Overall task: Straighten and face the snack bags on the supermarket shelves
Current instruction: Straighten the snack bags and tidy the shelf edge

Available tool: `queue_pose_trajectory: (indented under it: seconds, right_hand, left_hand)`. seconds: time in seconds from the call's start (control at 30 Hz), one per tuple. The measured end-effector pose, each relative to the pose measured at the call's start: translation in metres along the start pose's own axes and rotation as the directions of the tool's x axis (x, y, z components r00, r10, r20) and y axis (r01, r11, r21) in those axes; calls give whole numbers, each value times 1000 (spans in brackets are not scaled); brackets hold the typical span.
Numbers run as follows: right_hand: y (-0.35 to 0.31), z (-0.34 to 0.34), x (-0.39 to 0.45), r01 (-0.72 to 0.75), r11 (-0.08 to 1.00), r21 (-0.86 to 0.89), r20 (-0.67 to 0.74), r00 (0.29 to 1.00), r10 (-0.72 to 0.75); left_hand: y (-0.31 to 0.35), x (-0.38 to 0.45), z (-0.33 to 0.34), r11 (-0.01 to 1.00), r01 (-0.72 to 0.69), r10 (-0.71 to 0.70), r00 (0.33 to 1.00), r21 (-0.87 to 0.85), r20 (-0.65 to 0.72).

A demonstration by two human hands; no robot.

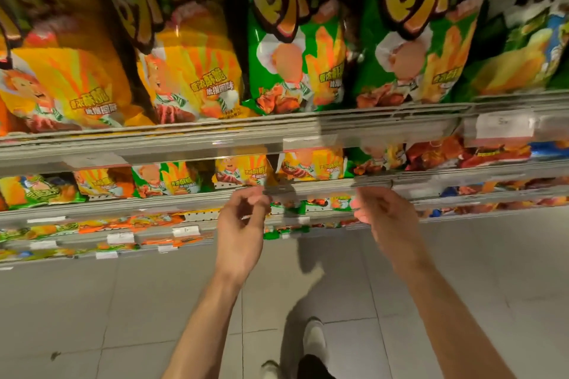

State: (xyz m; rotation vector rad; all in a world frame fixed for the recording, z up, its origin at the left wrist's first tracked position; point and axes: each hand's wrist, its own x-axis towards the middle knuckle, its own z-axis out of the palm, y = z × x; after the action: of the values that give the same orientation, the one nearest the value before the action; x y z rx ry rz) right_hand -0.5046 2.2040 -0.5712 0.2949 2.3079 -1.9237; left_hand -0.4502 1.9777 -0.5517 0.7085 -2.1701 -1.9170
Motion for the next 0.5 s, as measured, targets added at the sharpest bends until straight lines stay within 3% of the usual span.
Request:
queue_pose_trajectory:
  seconds: [0.13,0.37,0.5]
  right_hand:
    - [36,10,21,3,1000,-10,-21,1000,-3]
    - [78,24,69,139,946,-293,-71,983,-167]
    - [86,37,89,314,822,-475,-119,903,-413]
  left_hand:
    - [-41,28,22,997,-60,59,998,55,20]
    - [-87,69,58,961,-183,167,981,207,94]
    - [-101,92,72,943,-219,197,974,249,109]
